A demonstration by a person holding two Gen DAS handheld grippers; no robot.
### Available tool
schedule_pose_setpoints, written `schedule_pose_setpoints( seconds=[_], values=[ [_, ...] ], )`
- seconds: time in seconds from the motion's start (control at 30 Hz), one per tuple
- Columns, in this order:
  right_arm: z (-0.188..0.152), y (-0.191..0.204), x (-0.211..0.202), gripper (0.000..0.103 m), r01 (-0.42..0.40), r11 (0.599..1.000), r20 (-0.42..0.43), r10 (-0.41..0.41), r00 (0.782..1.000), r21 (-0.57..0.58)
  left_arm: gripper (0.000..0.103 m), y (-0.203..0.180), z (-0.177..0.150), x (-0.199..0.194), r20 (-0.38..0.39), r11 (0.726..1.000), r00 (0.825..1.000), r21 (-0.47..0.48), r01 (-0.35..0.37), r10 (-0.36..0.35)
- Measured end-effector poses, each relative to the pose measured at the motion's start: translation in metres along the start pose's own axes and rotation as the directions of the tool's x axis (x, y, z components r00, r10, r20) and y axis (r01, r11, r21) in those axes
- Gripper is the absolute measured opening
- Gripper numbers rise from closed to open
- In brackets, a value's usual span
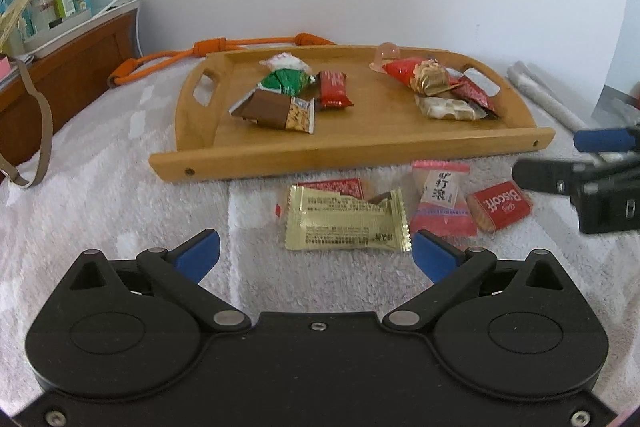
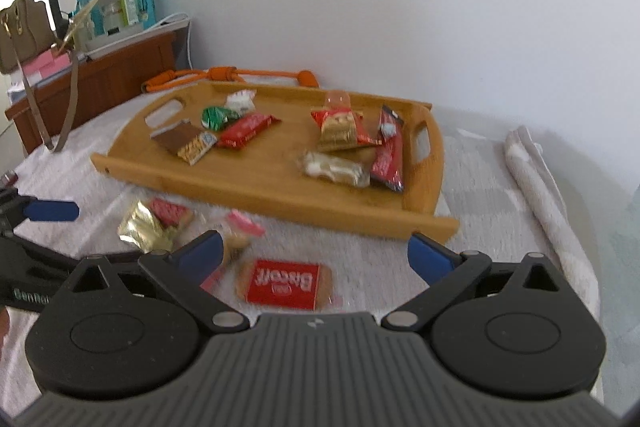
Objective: Organize snacks
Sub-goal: 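Withdraw both open tools from the tray toward the remaining snacks, then grasp the yellow-green wafer packet with the left tool while the right tool grasps the red Biscoff packet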
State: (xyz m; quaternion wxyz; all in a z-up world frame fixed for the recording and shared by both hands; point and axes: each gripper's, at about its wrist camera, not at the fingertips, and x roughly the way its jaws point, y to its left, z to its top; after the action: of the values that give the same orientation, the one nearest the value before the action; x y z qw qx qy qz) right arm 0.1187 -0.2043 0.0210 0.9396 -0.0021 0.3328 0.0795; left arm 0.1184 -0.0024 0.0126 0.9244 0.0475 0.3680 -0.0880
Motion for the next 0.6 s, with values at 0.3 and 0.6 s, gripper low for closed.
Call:
schedule_pose_setpoints(
  seconds=[0.3,0.6],
  values=[
    [-0.021,-0.001,0.013,0.103,-0.012,1.0,-0.028,0.011,1.0,-0.012,0.102,-0.006,-0.002,0.016,-0.012,1.0,1.0,-0.019,0.004,-0.004],
    [-0.029,0.006,0.031,0.103,-0.033,0.999,-0.063,0.031,0.998,-0.032,0.103,-0.005,0.001,0.031,-0.007,0.999,1.0,-0.041,-0.019,0.018]
  ],
)
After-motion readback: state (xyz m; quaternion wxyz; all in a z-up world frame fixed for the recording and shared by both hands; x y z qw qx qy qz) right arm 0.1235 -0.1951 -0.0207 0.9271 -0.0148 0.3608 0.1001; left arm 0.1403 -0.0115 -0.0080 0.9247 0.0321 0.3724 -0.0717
